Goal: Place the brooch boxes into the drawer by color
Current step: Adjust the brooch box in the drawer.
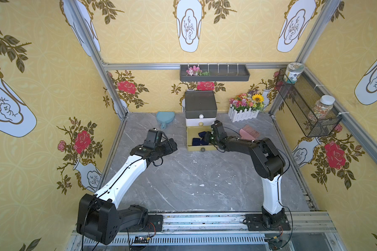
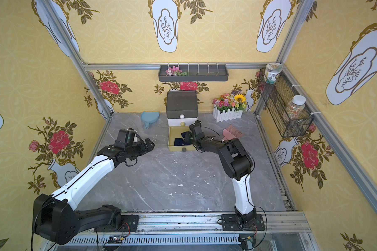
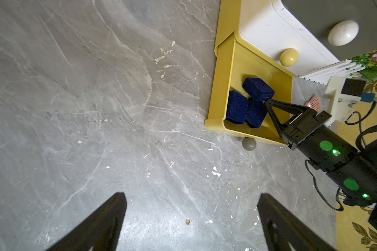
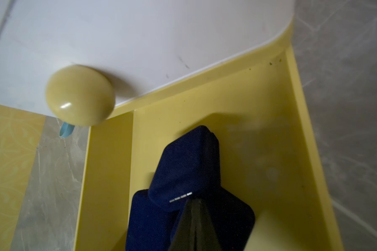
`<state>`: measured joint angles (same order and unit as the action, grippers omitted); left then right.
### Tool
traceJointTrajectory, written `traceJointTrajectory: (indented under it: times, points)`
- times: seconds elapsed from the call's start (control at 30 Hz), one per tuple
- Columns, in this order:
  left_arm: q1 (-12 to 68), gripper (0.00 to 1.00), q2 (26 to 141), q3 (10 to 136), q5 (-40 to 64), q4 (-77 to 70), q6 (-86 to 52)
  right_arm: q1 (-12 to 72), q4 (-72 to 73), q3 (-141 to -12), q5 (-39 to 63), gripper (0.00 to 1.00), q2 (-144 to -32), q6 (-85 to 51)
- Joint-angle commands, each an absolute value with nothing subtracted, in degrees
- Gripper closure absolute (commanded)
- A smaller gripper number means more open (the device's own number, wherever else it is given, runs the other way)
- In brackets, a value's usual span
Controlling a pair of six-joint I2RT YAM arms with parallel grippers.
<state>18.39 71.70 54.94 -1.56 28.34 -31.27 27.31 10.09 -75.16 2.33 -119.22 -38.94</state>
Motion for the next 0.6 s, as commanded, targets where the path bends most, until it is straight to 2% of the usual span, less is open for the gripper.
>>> traceJointTrajectory:
  times: [0.0, 0.23, 0.57]
  points:
    - [18.3, 0.0, 71.8, 54.6, -1.4, 27.3, -30.7, 27.4, 9.8, -75.4, 2.3, 0.91, -118.3, -38.3]
    - [18.2, 0.0, 71.5, 54.7, -1.7, 27.5, -30.7, 27.5, 10.2, -75.9, 2.9, 0.89, -115.9, -38.2]
    - [18.2, 0.0, 71.7, 54.7, -1.3, 27.4, -30.8, 29.1, 6.0, -76.0, 2.8, 0.95, -114.5, -38.4]
